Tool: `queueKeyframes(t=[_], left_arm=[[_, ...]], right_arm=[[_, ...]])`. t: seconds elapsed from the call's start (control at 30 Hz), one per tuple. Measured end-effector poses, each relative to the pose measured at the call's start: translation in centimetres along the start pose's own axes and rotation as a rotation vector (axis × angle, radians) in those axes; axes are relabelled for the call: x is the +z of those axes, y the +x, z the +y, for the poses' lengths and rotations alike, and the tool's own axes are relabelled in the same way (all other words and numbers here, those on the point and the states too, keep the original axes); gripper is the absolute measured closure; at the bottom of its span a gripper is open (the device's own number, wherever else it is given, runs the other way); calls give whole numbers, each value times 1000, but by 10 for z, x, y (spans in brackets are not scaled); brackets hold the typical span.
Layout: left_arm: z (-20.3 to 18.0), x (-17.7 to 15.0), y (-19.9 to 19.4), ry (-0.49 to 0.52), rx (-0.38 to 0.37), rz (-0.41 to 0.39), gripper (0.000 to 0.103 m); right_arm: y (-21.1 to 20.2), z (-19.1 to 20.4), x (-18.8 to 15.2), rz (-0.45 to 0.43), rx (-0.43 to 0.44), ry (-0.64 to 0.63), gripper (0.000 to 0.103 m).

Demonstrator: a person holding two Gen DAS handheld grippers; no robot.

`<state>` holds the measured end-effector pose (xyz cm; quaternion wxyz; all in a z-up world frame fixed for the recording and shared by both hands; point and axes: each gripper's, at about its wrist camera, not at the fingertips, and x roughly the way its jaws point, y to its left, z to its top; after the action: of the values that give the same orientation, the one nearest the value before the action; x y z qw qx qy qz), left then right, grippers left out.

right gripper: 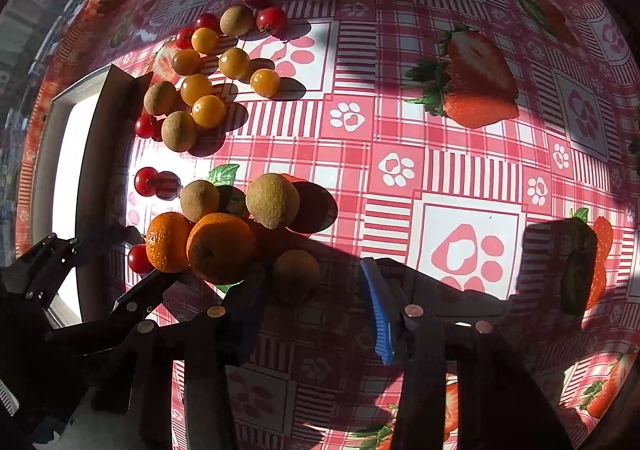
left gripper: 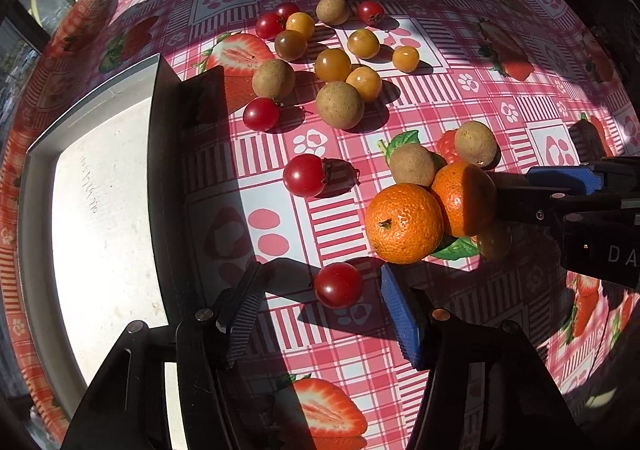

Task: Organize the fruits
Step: 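Grasp a red cherry tomato with the left tool while the right tool grasps a brown fruit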

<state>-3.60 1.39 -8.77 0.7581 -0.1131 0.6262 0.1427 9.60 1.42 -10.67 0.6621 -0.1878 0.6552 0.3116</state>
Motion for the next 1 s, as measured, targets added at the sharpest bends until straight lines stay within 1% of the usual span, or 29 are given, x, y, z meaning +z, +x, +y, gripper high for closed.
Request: queueKeyframes(t=[0.03, 0.1, 0.17, 0.23, 0.3, 0.4, 0.63, 0.77, 0.8, 0.83, 0.87, 1.0], left_arm=[[-1, 0, 0, -3, -4, 1, 46], [2, 0, -3, -11, -13, 2, 52], [3, 0, -4, -15, -20, 3, 67], [6, 1, -5, -24, -31, 8, 75], [14, 1, -5, -41, -61, 14, 76], [20, 1, -6, -61, -92, 20, 76], [27, -3, -10, -75, -109, 31, 78], [29, -14, -24, -71, -117, 12, 78], [28, -14, -28, -73, -121, 6, 78], [28, -13, -31, -76, -126, -1, 78], [28, -13, -35, -79, -130, -9, 78], [32, -13, -51, -94, -138, -43, 78]], right_arm=[[2, 3, 4, 4, 5, 1, 68], [6, 1, 8, 18, 27, 11, 76], [8, 1, 7, 11, 29, 18, 76], [8, 0, 6, 1, 35, 42, 76], [10, 0, 5, 3, 63, 77, 76], [9, 3, 2, -1, 76, 94, 76], [12, 10, -6, 9, 101, 134, 76], [-2, 13, -10, -3, 122, 126, 76], [-11, 3, -22, -11, 124, 120, 76], [-13, 6, -20, -15, 125, 117, 76], [-21, 0, -29, -19, 129, 114, 76], [-37, 4, -31, -34, 141, 94, 76]])
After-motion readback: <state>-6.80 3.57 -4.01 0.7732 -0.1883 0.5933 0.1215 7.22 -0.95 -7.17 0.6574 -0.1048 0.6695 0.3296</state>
